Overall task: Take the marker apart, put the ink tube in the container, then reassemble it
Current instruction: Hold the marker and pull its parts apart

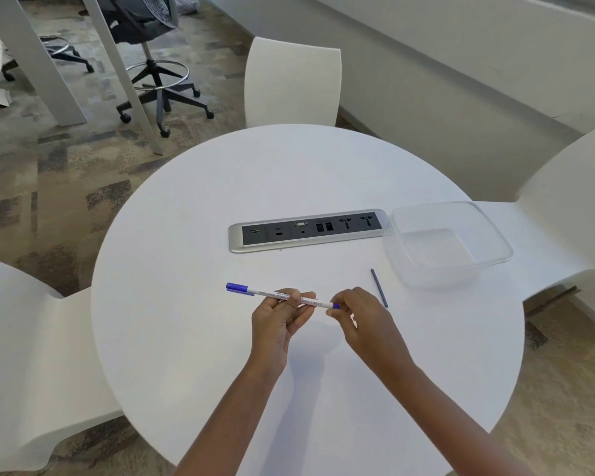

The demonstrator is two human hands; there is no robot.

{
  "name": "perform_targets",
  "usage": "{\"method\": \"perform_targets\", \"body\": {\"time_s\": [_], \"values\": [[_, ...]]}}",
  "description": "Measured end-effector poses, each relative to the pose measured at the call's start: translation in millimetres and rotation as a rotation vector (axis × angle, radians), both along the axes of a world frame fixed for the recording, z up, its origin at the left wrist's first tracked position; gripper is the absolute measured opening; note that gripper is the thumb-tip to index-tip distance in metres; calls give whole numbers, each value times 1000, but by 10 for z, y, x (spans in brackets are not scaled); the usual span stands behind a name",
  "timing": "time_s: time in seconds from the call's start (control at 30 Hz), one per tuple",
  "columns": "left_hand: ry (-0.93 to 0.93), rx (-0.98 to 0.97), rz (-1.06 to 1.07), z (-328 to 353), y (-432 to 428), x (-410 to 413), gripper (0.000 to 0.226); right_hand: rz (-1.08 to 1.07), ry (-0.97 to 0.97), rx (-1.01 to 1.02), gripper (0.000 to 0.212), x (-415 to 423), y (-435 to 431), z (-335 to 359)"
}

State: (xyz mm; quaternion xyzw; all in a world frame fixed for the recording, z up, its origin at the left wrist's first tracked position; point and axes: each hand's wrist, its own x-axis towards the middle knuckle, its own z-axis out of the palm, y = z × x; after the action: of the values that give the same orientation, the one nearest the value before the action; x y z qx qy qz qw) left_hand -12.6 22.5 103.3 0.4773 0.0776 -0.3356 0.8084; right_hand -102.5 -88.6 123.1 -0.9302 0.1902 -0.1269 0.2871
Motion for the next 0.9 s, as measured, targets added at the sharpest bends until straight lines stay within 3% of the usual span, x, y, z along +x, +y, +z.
{"method": "perform_targets", "body": {"time_s": [0.13,0.27,0.37,0.5,0.63,0.73,0.9], "values": [[39,-12,16,12,-8,-47,11,63,-65,-234,6,-22,-1,14],[19,-23,4,1,9,-64,12,91,-37,-198,6,-27,-37,12],[-31,-17,-27,-13,30,-51,12,47,88,110,15,3,-78,36],[-65,-6,-64,-31,41,-51,12,-30,305,703,34,79,-201,175],[-72,-12,-56,-8,5,-62,13,-94,436,1016,33,121,-301,254],[-35,-25,-3,19,-33,-54,13,-60,302,834,28,122,-264,231],[13,-25,51,51,-94,-21,13,74,65,-11,7,74,-180,131]]}}
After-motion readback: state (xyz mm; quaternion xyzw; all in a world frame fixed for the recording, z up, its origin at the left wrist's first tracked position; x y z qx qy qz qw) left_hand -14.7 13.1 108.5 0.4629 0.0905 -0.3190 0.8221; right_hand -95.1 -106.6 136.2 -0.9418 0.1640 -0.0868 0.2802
